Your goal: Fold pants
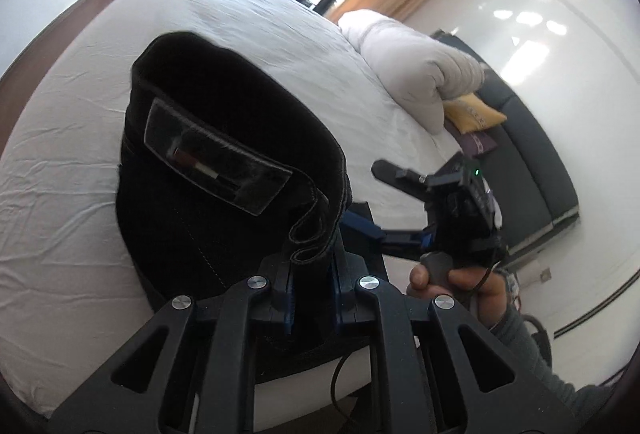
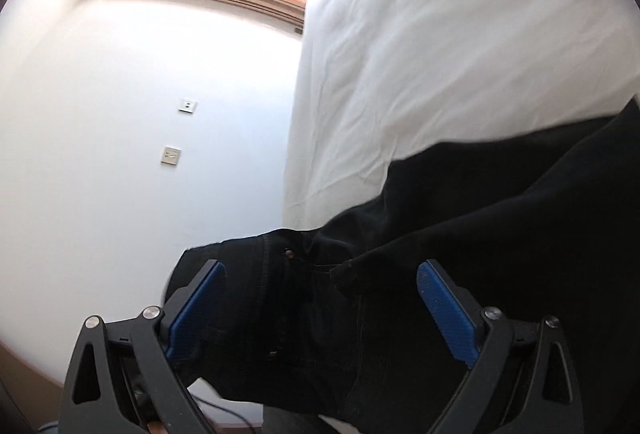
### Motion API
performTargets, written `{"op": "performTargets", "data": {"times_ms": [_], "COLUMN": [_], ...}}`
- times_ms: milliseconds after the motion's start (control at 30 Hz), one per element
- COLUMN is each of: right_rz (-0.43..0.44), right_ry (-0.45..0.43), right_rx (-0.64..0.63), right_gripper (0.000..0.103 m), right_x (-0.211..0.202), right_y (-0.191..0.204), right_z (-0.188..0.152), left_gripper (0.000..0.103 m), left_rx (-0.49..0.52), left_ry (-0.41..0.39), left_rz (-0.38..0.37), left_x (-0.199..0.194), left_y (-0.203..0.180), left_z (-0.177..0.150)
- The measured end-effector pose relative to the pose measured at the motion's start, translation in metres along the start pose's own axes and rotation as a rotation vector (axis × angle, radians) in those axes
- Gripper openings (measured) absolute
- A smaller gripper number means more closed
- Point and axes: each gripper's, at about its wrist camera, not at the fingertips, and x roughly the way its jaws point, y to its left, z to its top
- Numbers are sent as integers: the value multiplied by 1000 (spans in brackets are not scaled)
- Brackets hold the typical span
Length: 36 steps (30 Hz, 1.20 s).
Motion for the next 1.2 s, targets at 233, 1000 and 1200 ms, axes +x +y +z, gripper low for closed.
{"op": "performTargets", "data": {"times_ms": [233, 1000, 1200], "right_rz": [19, -246, -272], "right_ry": [54, 117, 116], "right_rx": [-123, -179, -158], "right_gripper": [102, 20, 19], "right_x": [-43, -64, -69], "right_y": [6, -34, -63], "right_z": [-6, 10, 19], "left_gripper": [11, 12, 12], "left_rx": [211, 481, 470], "left_ry": [154, 315, 355], "left_rz": [1, 69, 85], "left_x": [77, 192, 230], "left_y": [-69, -159, -169], "left_z": [-30, -57, -57]}}
